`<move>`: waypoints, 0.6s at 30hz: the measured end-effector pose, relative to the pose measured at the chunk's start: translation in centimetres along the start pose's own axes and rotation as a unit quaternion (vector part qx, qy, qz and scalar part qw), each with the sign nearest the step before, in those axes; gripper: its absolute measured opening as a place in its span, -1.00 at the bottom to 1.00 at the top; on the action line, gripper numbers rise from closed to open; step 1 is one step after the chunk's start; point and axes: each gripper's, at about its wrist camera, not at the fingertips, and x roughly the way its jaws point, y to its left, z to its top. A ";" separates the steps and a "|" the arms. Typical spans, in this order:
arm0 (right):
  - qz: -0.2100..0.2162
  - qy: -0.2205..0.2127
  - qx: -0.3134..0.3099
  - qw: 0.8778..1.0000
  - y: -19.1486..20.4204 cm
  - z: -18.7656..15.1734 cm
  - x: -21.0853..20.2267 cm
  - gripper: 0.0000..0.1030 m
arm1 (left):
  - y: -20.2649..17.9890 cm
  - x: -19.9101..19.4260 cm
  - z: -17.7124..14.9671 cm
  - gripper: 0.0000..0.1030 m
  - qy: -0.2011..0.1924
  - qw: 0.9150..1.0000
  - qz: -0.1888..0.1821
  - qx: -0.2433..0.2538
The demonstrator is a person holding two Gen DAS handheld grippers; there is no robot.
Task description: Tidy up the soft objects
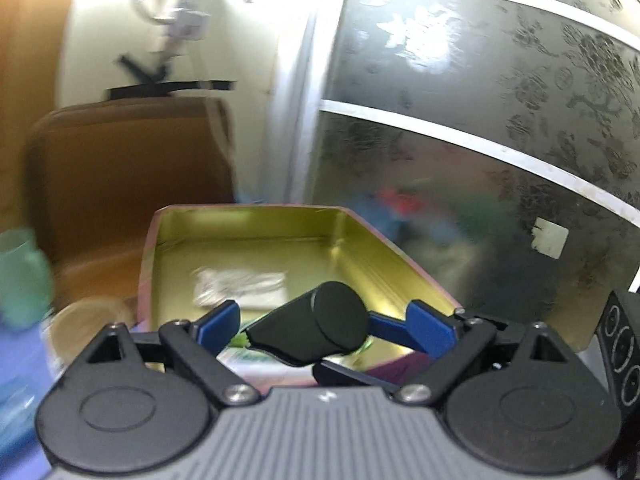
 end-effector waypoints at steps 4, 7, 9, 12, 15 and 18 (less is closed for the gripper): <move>-0.069 0.014 0.008 0.997 -3.2 -0.5 1.4 -0.01 | -1.4 4.8 0.4 0.82 0.025 1.000 -0.012 0.001; -0.112 0.028 0.012 0.993 -5.0 -1.2 2.2 0.00 | -1.6 6.5 -0.1 0.82 0.045 0.999 -0.003 -0.017; -0.109 0.024 0.033 0.993 -6.0 -1.6 1.5 0.00 | -1.4 6.3 -0.6 0.84 0.045 0.999 -0.011 -0.025; -0.109 0.021 0.038 0.993 -6.1 -2.2 0.6 0.00 | -1.0 5.2 -1.5 0.88 0.042 0.999 0.000 -0.022; -0.095 0.016 0.052 0.994 -5.8 -2.4 0.2 0.00 | -0.5 3.5 -2.3 0.91 0.041 0.999 0.003 -0.029; -0.085 0.008 0.051 0.995 -4.8 -2.2 0.1 0.01 | 0.1 1.2 -3.1 0.93 0.033 0.999 0.011 -0.042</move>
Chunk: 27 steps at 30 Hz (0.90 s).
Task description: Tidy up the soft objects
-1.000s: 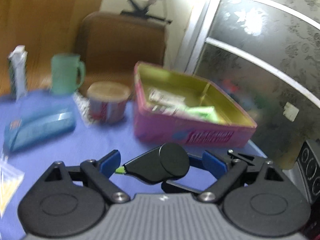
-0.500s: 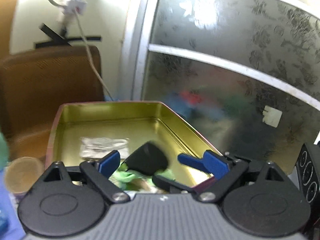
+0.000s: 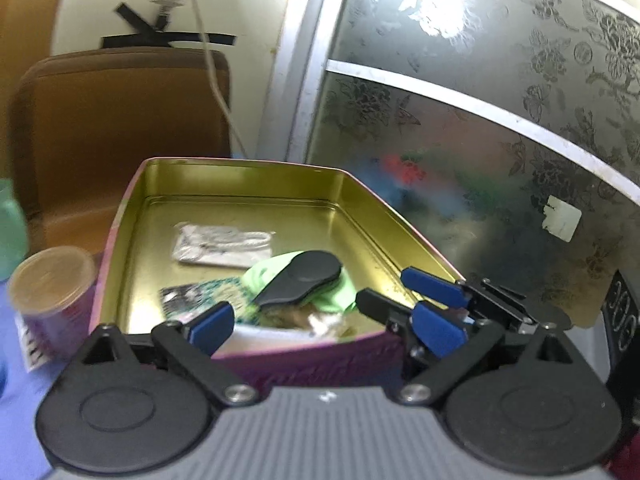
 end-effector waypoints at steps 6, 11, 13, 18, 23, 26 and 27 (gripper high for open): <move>0.031 -0.004 0.004 1.000 2.2 0.7 -0.2 0.01 | 2.1 -5.8 -2.1 0.99 -0.040 0.999 0.010 -0.026; 0.070 -0.019 -0.005 0.997 5.6 1.4 -1.0 0.03 | 4.8 -9.3 -4.6 0.99 -0.045 0.997 0.047 -0.037; 0.087 -0.021 -0.007 0.996 6.9 1.4 -1.2 0.16 | 6.0 -10.7 -5.8 0.99 -0.044 0.996 0.067 -0.040; 0.132 -0.010 -0.029 0.991 10.7 0.8 -1.1 0.25 | 9.0 -13.4 -8.4 0.99 -0.045 0.991 0.110 -0.058; 0.150 -0.005 -0.021 0.988 13.2 0.4 -0.4 0.70 | 11.5 -16.0 -11.1 0.99 -0.049 0.986 0.138 -0.084; 0.178 0.023 -0.012 0.984 14.2 0.5 0.5 0.85 | 13.0 -17.5 -12.4 0.99 -0.052 0.981 0.157 -0.102; 0.184 0.034 -0.010 0.982 14.6 0.5 0.8 0.86 | 13.4 -17.9 -12.7 0.99 -0.054 0.980 0.160 -0.105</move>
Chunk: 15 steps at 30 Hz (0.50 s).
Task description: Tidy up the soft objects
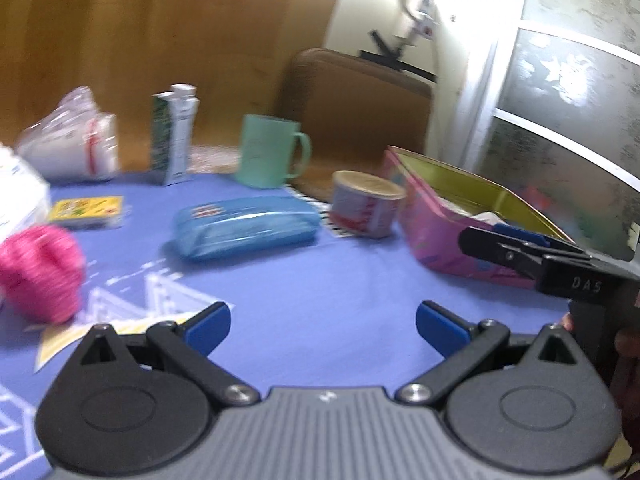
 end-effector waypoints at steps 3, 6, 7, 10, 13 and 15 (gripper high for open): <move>0.027 0.030 0.006 0.999 0.7 0.1 1.2 0.86 | 1.4 -1.1 -0.2 0.99 -0.017 1.000 0.010 -0.008; 0.050 0.049 0.002 0.998 1.9 0.4 2.4 0.86 | 2.5 -1.9 -0.4 0.99 -0.040 0.999 0.012 -0.019; 0.055 0.052 -0.007 0.997 2.5 0.5 2.8 0.85 | 2.8 -2.0 -0.4 0.99 -0.044 0.999 0.007 -0.029; 0.062 0.054 -0.047 0.996 4.3 0.7 3.8 0.83 | 3.3 -1.9 -0.3 0.99 -0.047 0.998 -0.001 -0.043; 0.071 0.056 -0.082 0.993 5.9 1.1 5.4 0.81 | 3.4 -1.9 -0.4 0.99 -0.052 0.998 -0.007 -0.045; 0.080 0.061 -0.101 0.990 6.8 1.5 6.8 0.78 | 3.5 -2.0 -0.5 0.98 -0.057 0.997 0.006 -0.050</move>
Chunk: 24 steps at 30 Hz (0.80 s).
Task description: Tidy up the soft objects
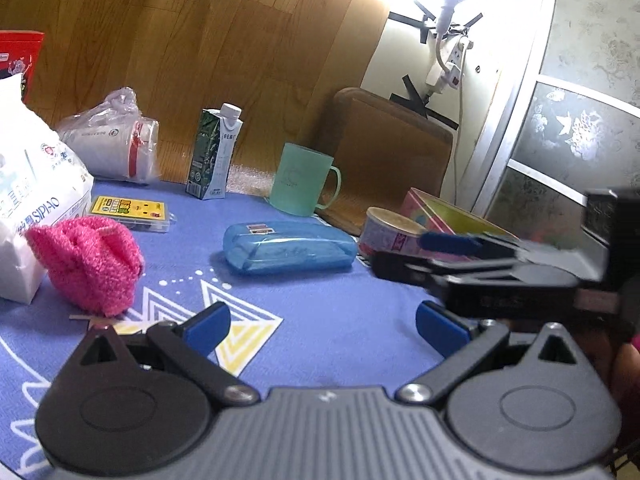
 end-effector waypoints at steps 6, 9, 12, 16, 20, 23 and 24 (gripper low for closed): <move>0.014 0.021 -0.014 1.000 -0.8 3.7 6.1 0.76 | 1.8 0.2 0.2 0.99 0.000 0.999 -0.003 -0.052; 0.024 0.066 0.016 0.997 -2.1 5.2 9.9 0.59 | 2.1 0.2 0.2 0.99 0.000 0.998 0.001 -0.061; 0.029 0.112 0.033 0.993 -2.7 5.3 12.8 0.36 | 2.3 0.3 0.2 0.99 0.002 0.998 0.004 -0.066; 0.063 0.128 0.069 0.987 -3.5 4.7 12.1 0.26 | 3.0 0.5 0.3 0.99 0.005 0.996 0.004 -0.086; 0.104 0.157 0.052 0.981 -2.8 3.1 9.7 0.18 | 3.9 0.6 0.3 0.99 0.010 0.994 -0.003 -0.111; 0.115 0.167 0.012 0.979 -1.1 1.1 7.7 0.01 | 4.1 0.6 0.3 0.99 0.009 0.993 -0.004 -0.116; 0.114 0.160 -0.001 0.981 -0.6 0.5 6.4 0.01 | 4.1 0.5 0.3 0.99 0.009 0.993 -0.004 -0.115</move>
